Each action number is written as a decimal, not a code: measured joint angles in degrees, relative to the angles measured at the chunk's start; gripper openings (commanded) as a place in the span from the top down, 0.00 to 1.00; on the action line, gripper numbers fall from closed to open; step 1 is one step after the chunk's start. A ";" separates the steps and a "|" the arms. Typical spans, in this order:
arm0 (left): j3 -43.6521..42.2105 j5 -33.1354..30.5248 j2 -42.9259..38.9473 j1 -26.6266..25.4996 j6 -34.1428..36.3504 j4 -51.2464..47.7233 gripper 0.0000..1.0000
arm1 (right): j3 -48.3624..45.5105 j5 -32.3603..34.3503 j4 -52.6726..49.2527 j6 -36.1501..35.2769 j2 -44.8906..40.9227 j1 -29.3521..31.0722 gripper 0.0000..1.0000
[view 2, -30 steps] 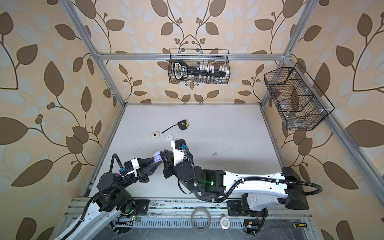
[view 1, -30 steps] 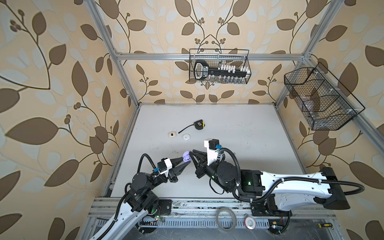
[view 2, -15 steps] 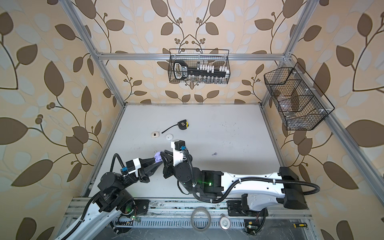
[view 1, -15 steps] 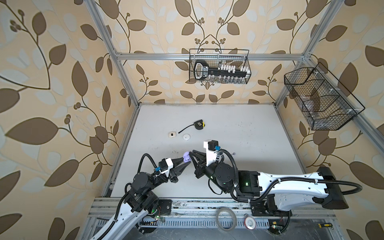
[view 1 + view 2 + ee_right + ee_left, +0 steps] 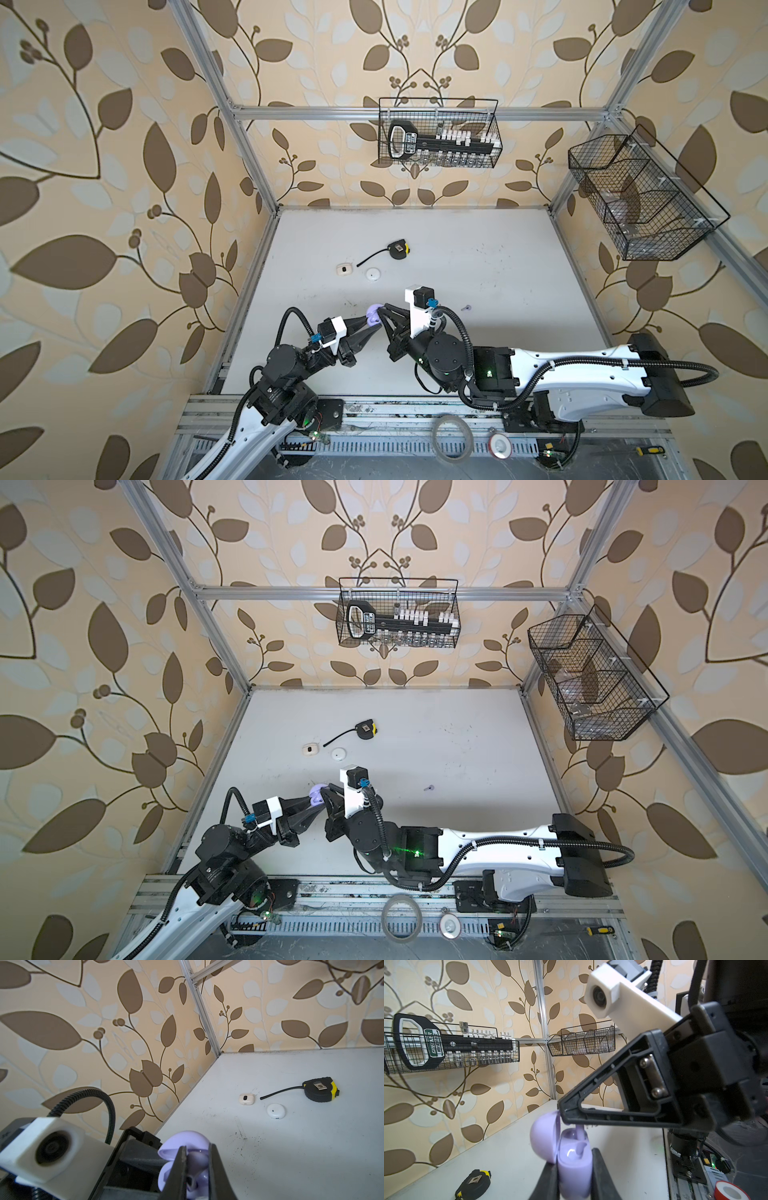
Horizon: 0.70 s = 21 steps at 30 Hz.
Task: Insert the wireless bluetooth earbuds into the charging case
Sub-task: 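Lower the earbud into the open case slot and open the right gripper, then withdraw the right gripper and move it over the remaining purple earbud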
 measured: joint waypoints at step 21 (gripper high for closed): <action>-0.11 0.00 -0.59 0.00 -0.48 -0.28 1.00 | -2.05 0.63 1.86 -3.23 -0.85 2.73 0.50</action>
